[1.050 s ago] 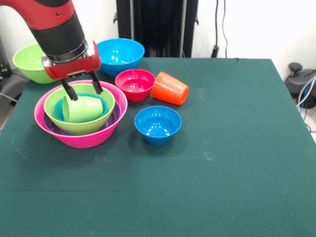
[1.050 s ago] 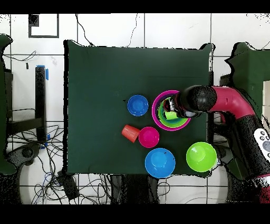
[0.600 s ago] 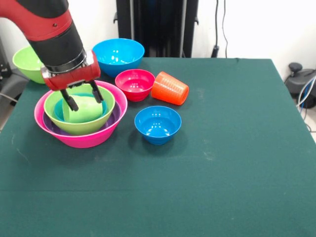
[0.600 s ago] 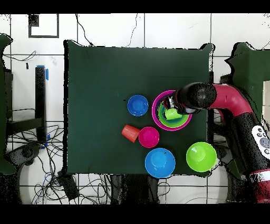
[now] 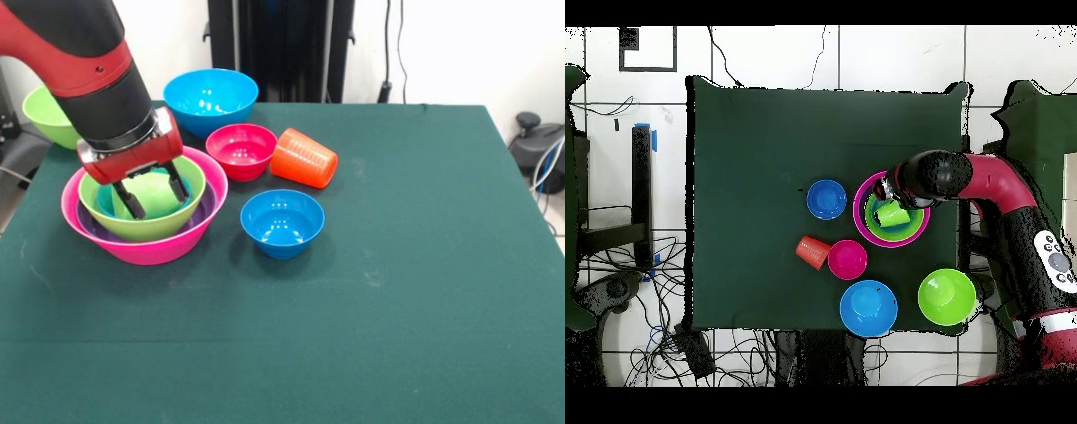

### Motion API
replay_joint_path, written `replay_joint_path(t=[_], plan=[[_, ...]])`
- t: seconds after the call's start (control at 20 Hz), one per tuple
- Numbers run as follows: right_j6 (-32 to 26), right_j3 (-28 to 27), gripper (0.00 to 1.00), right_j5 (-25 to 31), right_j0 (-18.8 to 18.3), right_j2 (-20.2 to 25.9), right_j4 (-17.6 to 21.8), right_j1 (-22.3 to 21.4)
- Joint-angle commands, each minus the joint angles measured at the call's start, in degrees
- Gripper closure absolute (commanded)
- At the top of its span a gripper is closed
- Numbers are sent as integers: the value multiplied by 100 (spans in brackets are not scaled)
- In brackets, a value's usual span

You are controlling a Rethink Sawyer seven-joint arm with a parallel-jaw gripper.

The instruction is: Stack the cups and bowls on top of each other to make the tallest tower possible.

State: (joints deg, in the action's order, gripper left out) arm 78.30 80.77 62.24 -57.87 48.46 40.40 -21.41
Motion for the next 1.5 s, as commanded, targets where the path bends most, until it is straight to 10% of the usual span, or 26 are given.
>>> replay_joint_path(t=[0.05, 0.85, 1.5], plan=[[-2193, -397, 0, 934, 377, -207, 255, 132], [-2620, -717, 0, 1993, 463, -317, 394, 283], [-2466, -927, 0, 978, 378, -72, 616, 221]])
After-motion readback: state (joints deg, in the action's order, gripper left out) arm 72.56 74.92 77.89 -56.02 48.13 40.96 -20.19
